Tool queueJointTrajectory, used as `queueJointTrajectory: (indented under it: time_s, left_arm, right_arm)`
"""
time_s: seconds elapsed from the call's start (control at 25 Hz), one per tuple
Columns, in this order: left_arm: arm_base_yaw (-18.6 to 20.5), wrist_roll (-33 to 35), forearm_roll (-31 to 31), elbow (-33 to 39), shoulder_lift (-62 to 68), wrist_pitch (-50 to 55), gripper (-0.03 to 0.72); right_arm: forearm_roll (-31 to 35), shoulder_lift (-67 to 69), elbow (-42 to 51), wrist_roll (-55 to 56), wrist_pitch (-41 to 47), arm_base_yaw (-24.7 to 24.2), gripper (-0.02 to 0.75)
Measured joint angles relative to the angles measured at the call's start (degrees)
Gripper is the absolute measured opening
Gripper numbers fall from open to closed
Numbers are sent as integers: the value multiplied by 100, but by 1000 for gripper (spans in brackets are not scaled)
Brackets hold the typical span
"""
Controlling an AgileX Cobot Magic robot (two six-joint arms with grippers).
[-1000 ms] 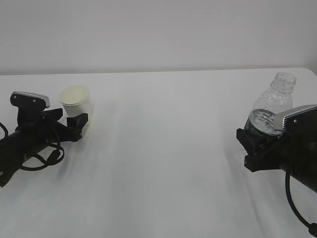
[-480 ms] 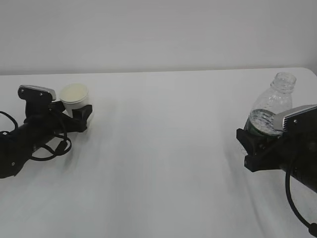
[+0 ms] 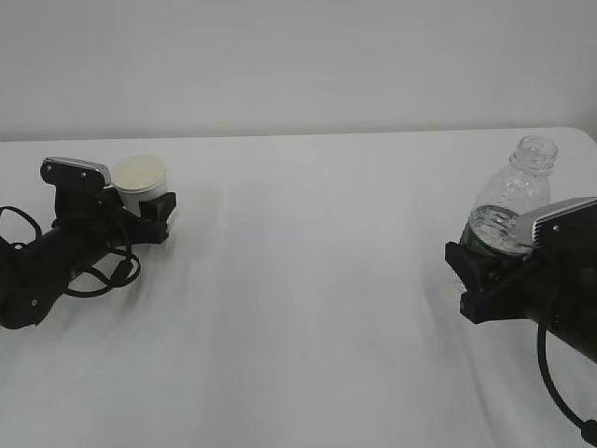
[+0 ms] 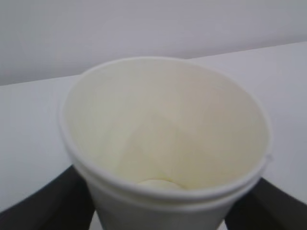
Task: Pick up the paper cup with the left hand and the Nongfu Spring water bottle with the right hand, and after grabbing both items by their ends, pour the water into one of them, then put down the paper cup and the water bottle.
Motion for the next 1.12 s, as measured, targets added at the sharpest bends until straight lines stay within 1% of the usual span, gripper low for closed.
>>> queueJointTrajectory:
  time_s: [0.16, 0.32, 0.44, 0.56, 0.92, 1.0, 1.12]
  left_arm:
    - [0, 0, 0, -4, 0, -21, 509]
    - [0, 0, 11, 18, 0, -31, 501]
    - [0, 0, 74, 169, 0, -156, 500]
    - [0, 0, 265, 386, -89, -197, 498]
    - [0, -23, 1202, 948, -621, -129, 486]
    - [0, -175, 1449, 988, -728, -129, 486]
    - [0, -517, 1975, 999, -795, -129, 486]
  right_arm:
    - [0, 0, 0, -69, 0, 0, 450]
    - [0, 0, 0, -85, 0, 0, 450]
    - [0, 0, 0, -105, 0, 0, 450]
    - [0, 0, 0, -105, 0, 0, 450]
    - [0, 0, 0, -301, 0, 0, 450]
    - [0, 0, 0, -323, 0, 0, 450]
    - [0, 0, 0, -337, 0, 0, 450]
